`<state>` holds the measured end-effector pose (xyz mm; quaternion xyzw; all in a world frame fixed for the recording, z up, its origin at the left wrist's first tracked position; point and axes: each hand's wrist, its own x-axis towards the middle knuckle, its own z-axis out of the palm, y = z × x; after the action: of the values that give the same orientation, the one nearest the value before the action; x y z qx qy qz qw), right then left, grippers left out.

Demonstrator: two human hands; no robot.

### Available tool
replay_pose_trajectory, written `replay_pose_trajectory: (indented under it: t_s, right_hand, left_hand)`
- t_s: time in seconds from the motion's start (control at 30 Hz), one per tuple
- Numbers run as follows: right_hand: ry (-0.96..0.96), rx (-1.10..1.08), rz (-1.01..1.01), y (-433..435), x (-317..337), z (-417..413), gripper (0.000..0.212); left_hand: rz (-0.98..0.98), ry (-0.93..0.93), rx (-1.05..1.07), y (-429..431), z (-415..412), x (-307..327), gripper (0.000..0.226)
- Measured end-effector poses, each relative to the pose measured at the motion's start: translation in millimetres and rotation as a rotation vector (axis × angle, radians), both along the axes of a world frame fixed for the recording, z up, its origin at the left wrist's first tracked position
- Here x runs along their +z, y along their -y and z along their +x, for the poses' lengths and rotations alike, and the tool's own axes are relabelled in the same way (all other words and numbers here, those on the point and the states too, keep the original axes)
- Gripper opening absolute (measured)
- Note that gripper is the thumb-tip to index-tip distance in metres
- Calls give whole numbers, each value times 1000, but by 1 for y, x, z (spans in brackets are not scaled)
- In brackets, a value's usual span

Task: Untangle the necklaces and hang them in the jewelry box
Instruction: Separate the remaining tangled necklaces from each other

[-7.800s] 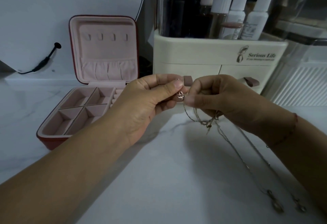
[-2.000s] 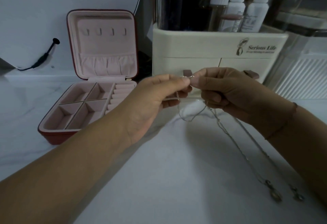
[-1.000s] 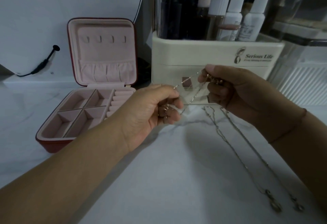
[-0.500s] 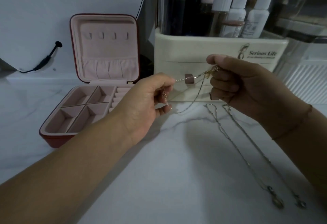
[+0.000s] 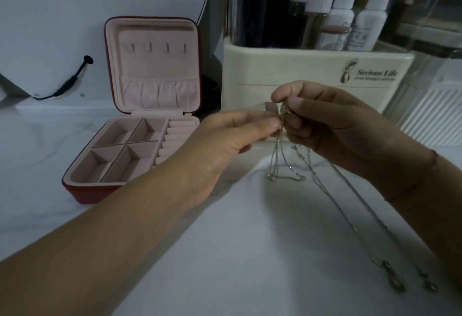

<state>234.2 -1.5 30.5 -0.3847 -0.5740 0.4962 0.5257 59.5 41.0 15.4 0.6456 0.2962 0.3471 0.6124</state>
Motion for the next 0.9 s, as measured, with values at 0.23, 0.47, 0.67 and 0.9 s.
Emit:
replay_pose_trajectory:
  t_s: [0.23,0.47,0.67,0.9]
  right_hand:
    - [28,-29,9,0,0,1,9]
    - [54,-27,-25,0,-1,-1,20]
    - [203,-73,-58,0,-1,0,21]
    - [148,-128,-89,-1,-3,0,9]
  left_hand:
    - [48,36,-24,3,0,1,20]
    - [37,55,78,-1,2,1,10]
    - [-121,164,44,-7,4,3,38]
    - [-239,228,-4,-11,4,2,44]
